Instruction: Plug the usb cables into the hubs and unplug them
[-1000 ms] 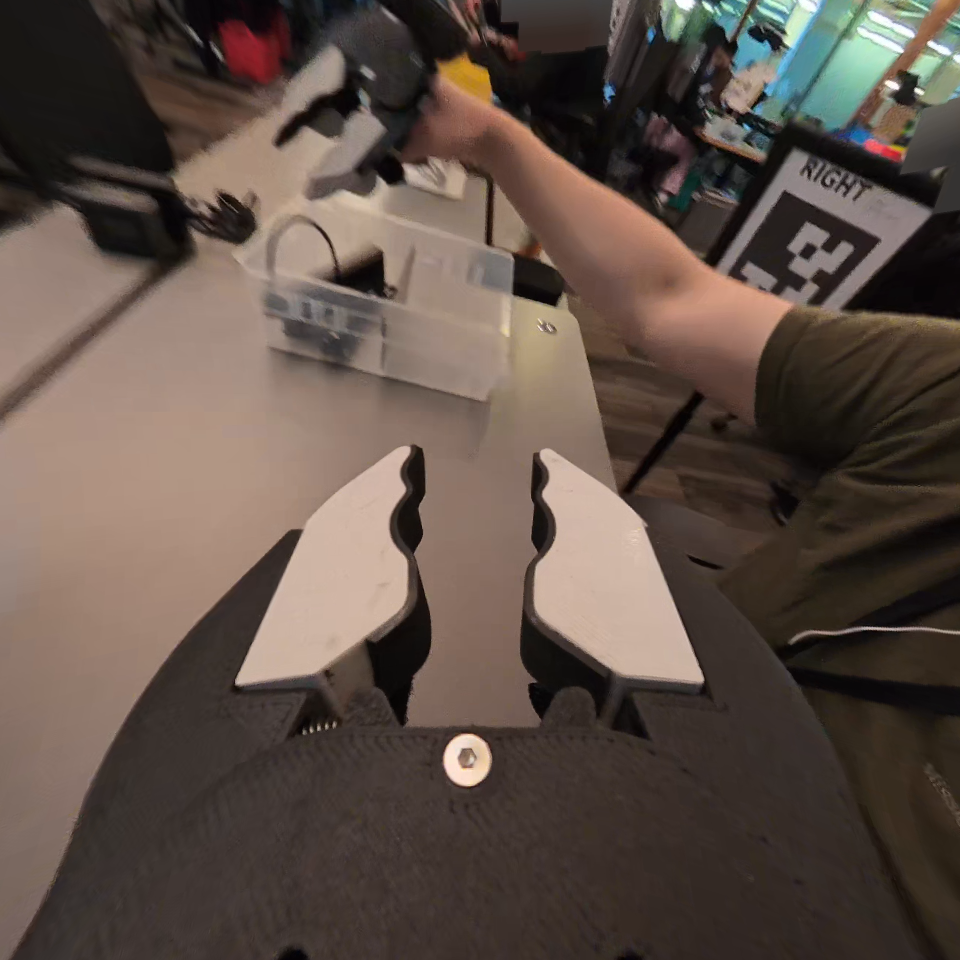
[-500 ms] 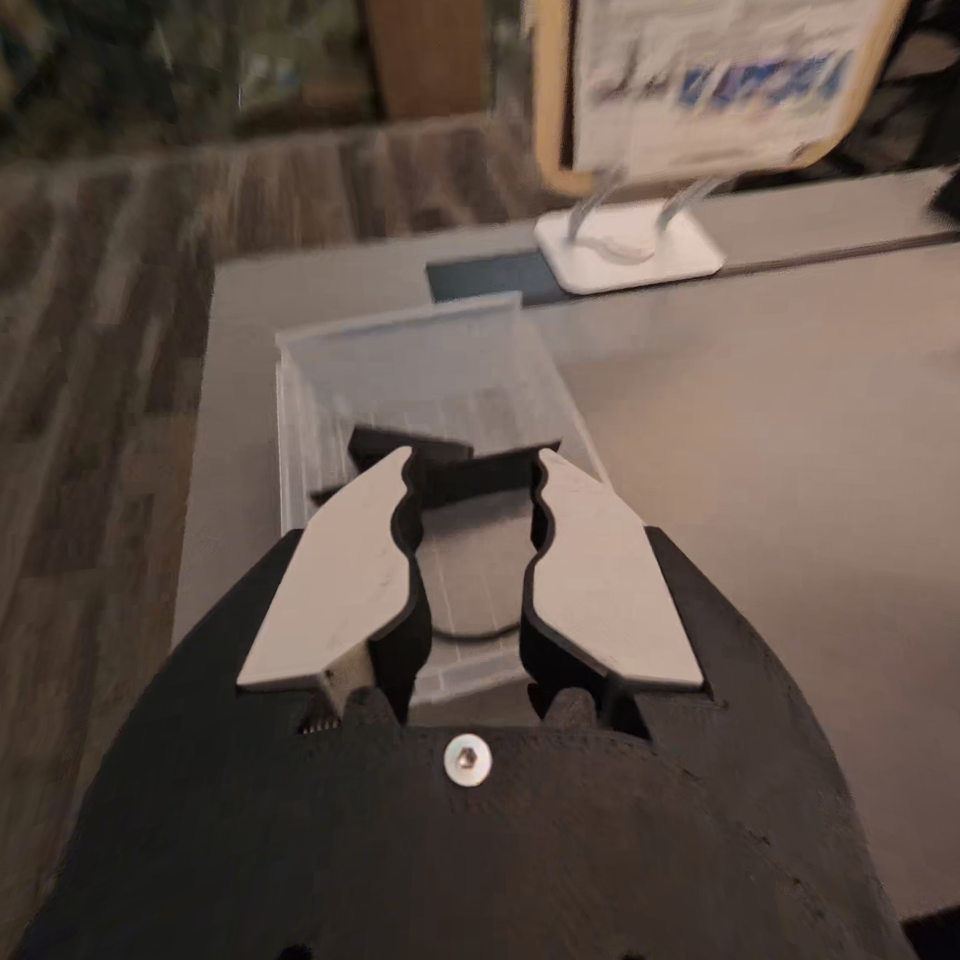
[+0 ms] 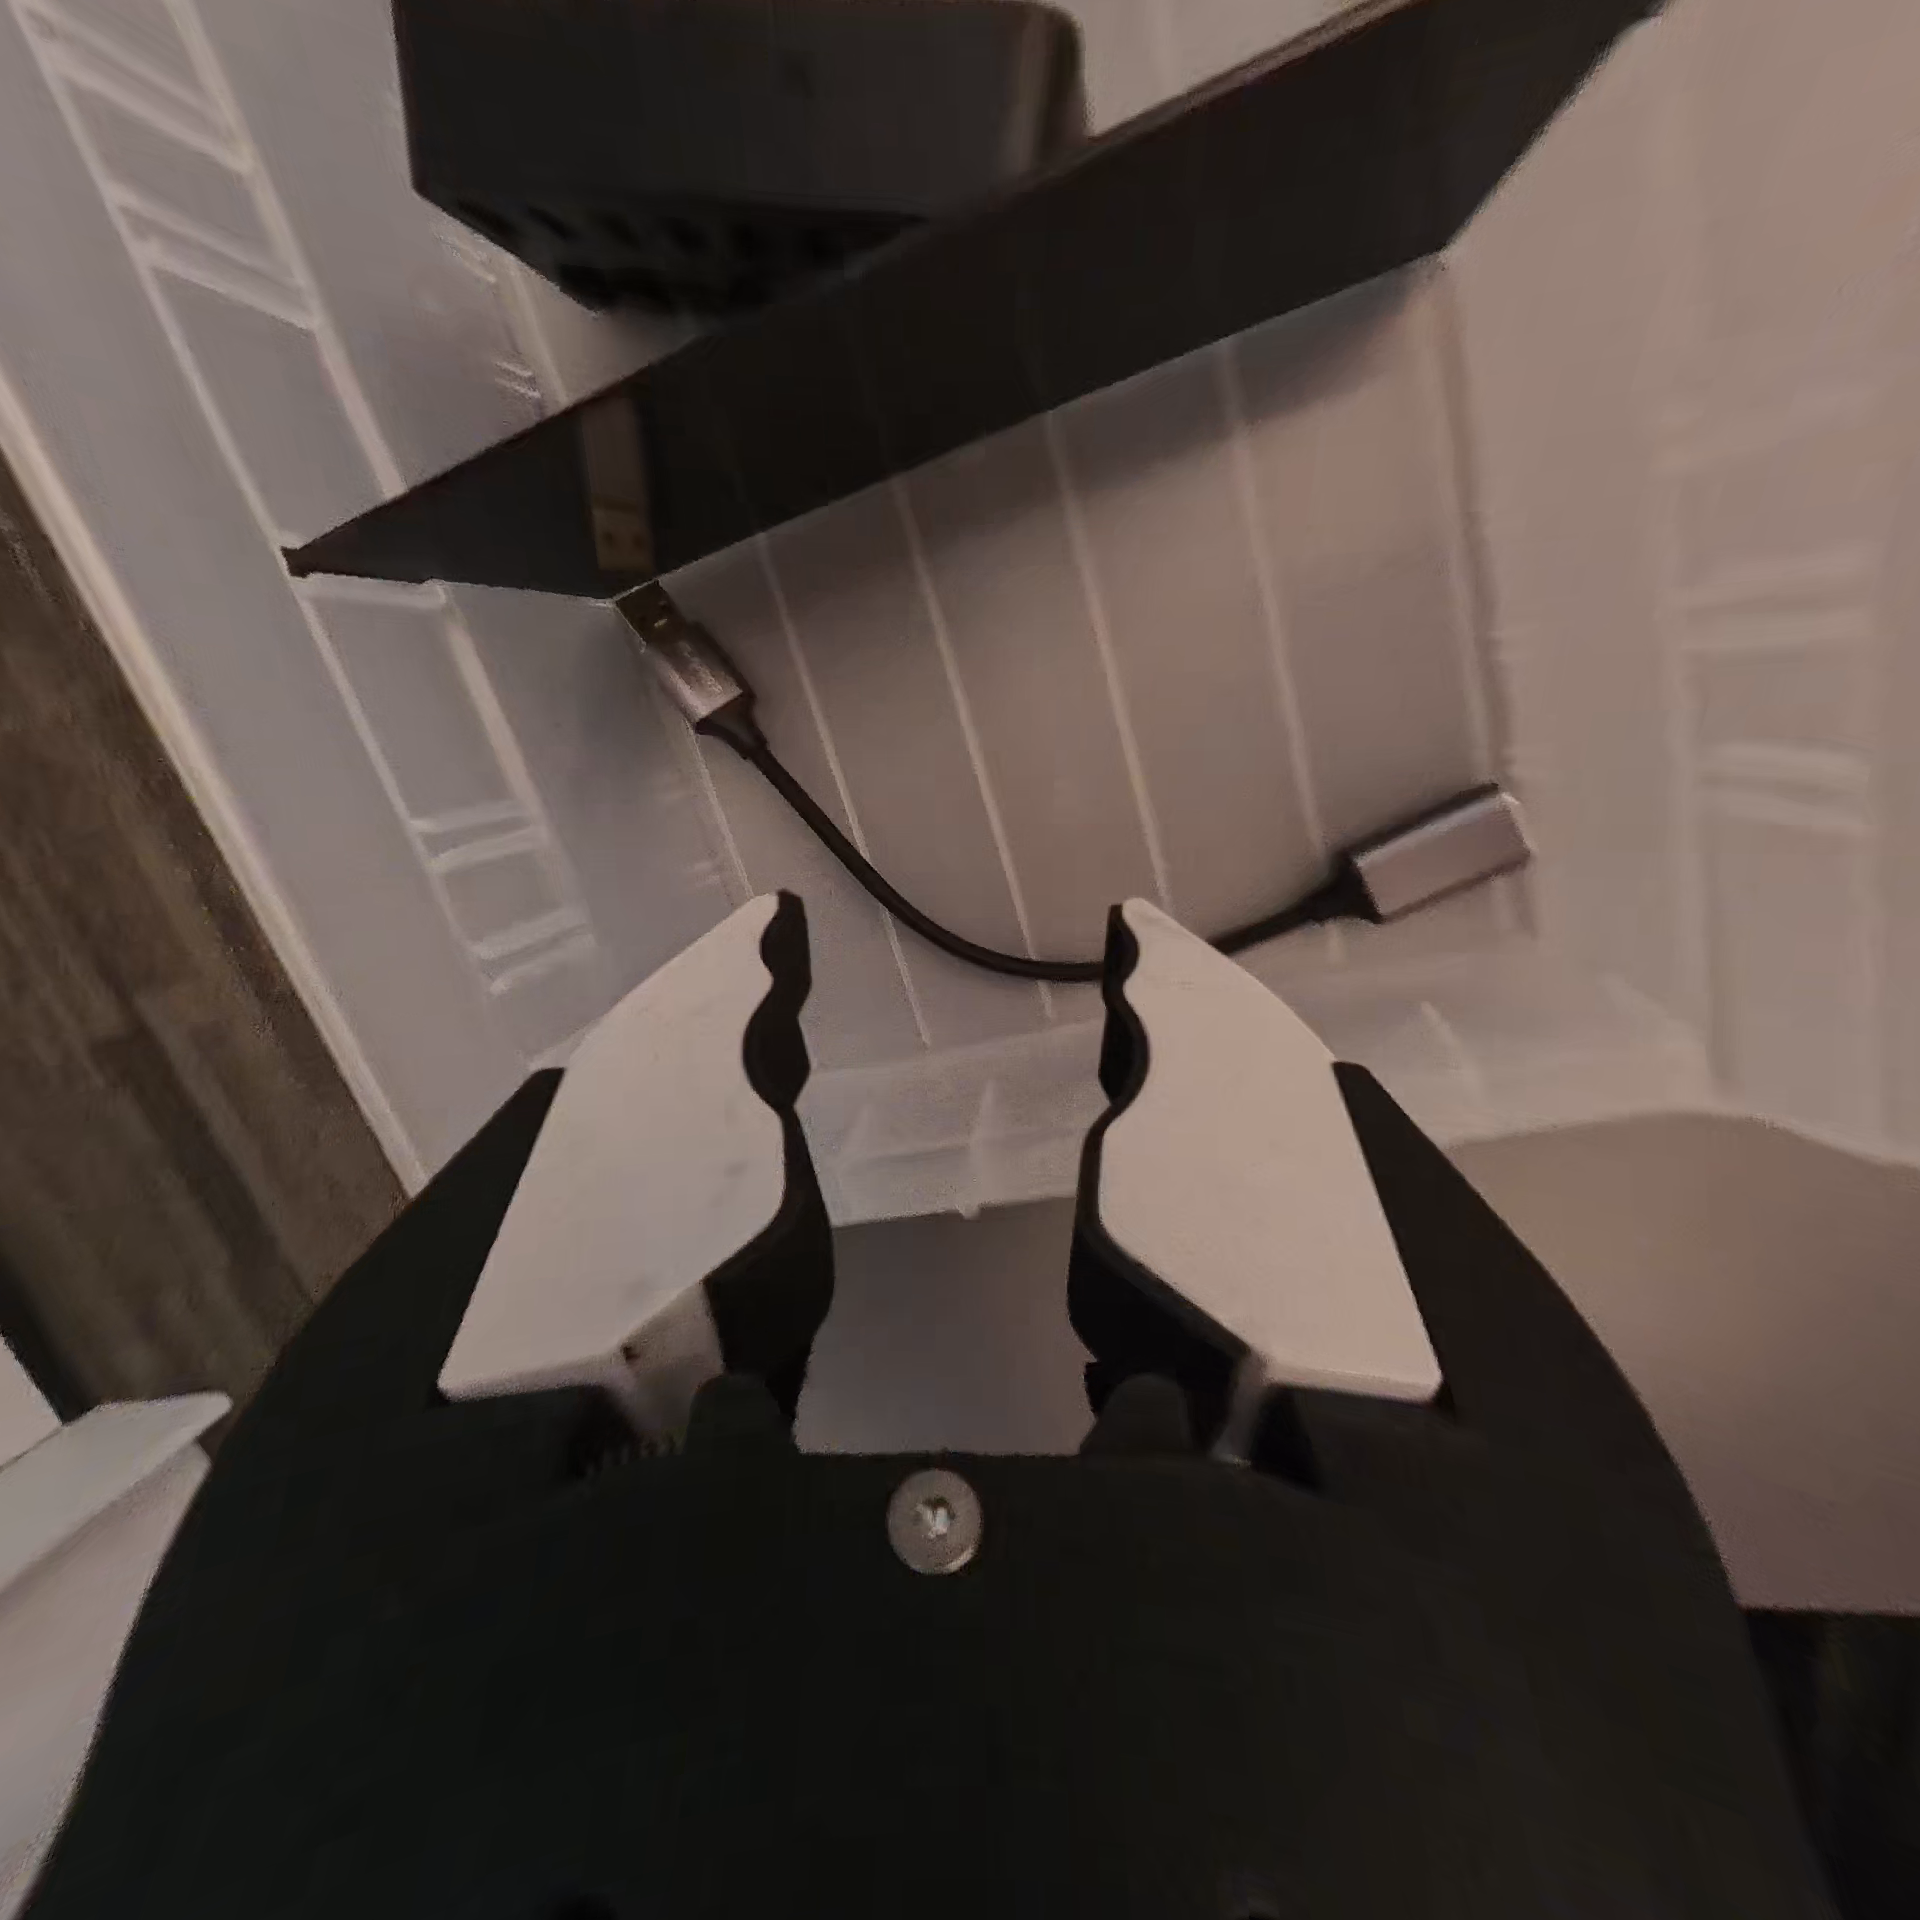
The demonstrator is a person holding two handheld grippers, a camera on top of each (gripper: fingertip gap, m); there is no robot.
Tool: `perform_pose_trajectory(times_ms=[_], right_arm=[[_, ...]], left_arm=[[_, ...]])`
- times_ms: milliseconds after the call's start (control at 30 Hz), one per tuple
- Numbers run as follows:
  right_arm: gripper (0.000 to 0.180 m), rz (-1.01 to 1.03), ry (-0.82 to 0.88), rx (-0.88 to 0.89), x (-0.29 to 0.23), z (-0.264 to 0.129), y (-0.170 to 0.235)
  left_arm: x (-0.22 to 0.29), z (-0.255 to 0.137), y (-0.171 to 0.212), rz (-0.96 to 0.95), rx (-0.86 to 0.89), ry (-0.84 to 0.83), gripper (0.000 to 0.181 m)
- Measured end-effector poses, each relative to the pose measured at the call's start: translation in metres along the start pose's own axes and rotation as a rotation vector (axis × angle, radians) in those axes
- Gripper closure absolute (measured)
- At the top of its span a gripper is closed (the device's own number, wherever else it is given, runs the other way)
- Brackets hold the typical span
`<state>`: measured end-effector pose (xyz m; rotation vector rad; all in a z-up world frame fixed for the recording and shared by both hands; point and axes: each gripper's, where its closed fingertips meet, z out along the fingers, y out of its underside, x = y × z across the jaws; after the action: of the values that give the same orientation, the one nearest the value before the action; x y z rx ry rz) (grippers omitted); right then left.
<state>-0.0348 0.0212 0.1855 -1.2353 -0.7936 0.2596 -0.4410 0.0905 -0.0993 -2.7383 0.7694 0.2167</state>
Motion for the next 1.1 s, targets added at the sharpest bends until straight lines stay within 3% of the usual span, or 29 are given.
perform_pose_trajectory(times_ms=[33, 200, 400, 567, 700, 800, 933, 1100], right_arm=[[0.122, -0.012, 0.004, -0.005, 0.0, 0.0, 0.001], [0.122, -0.109, 0.042, -0.086, 0.005, -0.01, 0.011], [0.123, -0.096, 0.026, -0.022, 0.005, -0.022, -0.002], [0.123, -0.132, 0.042, -0.036, 0.005, -0.027, -0.002], [0.124, -0.155, 0.038, -0.035, 0.001, -0.029, -0.004], [0.124, -0.171, 0.037, -0.042, -0.001, -0.03, -0.003], [0.124, -0.215, 0.062, -0.075, 0.002, -0.034, 0.001], [0.124, -0.208, 0.069, -0.053, 0.004, -0.037, -0.002]], left_arm=[[-0.003, 0.008, -0.001, -0.012, -0.023, 0.008, 0.128], [-0.013, 0.034, 0.011, -0.095, -0.144, 0.068, 0.127], [-0.002, 0.051, 0.014, -0.184, -0.181, 0.207, 0.125], [-0.005, 0.051, 0.016, -0.166, -0.204, 0.185, 0.143], [-0.004, 0.051, 0.016, -0.139, -0.204, 0.202, 0.177], [-0.004, 0.05, 0.017, -0.116, -0.198, 0.219, 0.177], [-0.016, 0.028, 0.01, -0.089, -0.123, 0.146, 0.178], [-0.043, -0.048, -0.016, 0.043, 0.019, -0.139, 0.178]])
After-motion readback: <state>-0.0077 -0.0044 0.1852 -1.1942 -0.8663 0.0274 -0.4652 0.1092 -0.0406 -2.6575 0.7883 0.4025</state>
